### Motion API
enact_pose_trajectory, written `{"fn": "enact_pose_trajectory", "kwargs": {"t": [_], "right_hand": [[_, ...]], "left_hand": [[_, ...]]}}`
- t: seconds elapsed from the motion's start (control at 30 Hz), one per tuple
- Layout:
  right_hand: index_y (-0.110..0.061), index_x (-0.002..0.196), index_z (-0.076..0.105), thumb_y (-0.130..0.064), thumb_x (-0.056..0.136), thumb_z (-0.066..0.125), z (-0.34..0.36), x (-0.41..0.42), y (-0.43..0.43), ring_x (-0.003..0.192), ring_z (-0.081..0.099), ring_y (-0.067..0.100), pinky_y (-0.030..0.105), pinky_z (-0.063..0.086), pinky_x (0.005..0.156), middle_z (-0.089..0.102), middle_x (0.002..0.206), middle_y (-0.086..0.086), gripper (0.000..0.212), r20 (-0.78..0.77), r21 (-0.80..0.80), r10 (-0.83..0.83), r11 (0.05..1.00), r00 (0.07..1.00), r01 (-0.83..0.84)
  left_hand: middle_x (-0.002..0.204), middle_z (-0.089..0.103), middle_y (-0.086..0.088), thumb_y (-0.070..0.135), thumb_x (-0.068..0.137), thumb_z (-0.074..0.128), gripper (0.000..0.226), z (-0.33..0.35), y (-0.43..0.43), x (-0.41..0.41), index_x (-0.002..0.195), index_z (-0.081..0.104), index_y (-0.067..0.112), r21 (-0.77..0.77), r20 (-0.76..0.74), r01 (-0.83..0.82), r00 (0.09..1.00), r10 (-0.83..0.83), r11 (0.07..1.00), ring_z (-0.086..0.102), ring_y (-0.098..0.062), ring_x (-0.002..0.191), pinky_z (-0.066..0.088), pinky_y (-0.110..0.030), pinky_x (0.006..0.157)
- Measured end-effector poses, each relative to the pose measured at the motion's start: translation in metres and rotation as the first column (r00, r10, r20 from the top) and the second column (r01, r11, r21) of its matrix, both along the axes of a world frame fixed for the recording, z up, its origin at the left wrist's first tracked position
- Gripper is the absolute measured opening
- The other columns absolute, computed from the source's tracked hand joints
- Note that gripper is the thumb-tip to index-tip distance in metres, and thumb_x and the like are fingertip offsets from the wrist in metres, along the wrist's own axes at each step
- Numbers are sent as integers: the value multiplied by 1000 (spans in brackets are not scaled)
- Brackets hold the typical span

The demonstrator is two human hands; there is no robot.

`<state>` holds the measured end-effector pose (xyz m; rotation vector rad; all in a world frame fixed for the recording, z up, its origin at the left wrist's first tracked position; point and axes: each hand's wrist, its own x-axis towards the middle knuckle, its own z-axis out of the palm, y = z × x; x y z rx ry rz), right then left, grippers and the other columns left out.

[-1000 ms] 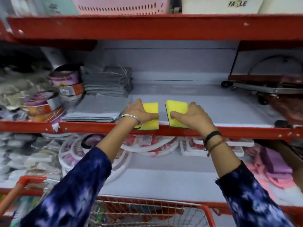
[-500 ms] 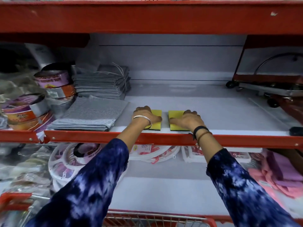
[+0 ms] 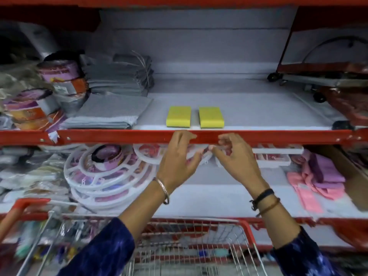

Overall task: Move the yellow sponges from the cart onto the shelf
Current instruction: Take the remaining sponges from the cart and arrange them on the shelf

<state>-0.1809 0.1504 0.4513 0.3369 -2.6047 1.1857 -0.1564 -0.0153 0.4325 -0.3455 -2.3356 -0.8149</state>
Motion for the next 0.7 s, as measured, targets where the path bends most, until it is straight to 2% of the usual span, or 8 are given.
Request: {"fn": "enact_pose_trajectory", "kwargs": {"t": [0.13,0.23,0.3,0.37,0.43,0.53,0.6,0.7], "right_hand": [[-14,113,58,-39,87,64,-58,40,17,96,61,20,40,54,80,62,113,1,36,163,71,-54,997,985,43],[-15,115,59,-39,86,65,-109,64,29,94,61,20,38,53,81,63,112,0,38,312,107,-85,993,946,53],[-14,114,60,-36,85,65,-143,76,36,97,63,23,36,53,83,65,110,3,37,399,144,-84,989,913,28],[-12,112,61,-34,85,65,-178,88,42,99,64,25,36,53,83,66,110,5,35,495,198,-94,980,864,-7],[-9,113,61,-32,86,64,-212,99,47,100,64,27,36,52,83,66,113,9,36,590,231,-108,972,801,-39],[-7,121,58,-37,90,59,-263,115,55,101,64,30,37,53,85,67,113,13,44,717,299,-141,947,683,-118],[-6,135,48,-40,93,55,-300,123,59,116,58,32,39,49,94,59,129,14,54,799,346,-173,915,576,-205],[-6,148,29,-43,95,50,-344,137,65,138,38,32,44,38,109,35,153,13,68,864,394,-211,849,457,-353]], "left_hand": [[112,52,-9,31,88,52,36,-58,12,46,115,54,6,29,192,67,979,-72,997,46,-6,91,38,-12,81],[119,51,-6,29,90,57,37,-110,17,72,121,53,9,43,362,59,930,-70,997,55,-12,97,36,-9,83],[119,52,-8,25,90,59,37,-143,20,88,122,52,7,25,465,57,883,-63,998,56,-18,102,37,-11,85],[119,52,-10,24,91,59,39,-177,23,103,124,51,5,33,570,37,820,-49,999,55,-21,106,43,-22,89],[123,51,-12,25,91,58,43,-210,26,116,127,48,5,60,673,13,738,-50,998,54,-24,112,44,-29,92],[134,46,-15,29,93,56,50,-261,31,135,134,42,5,61,820,-7,570,-47,998,47,-29,123,41,-35,98],[137,44,-17,31,93,56,53,-298,35,145,136,40,5,62,892,-42,451,-37,997,44,-32,126,40,-38,100],[134,42,-19,32,91,59,58,-342,40,162,137,38,3,49,954,-121,299,-10,991,45,-34,124,40,-40,100]]}}
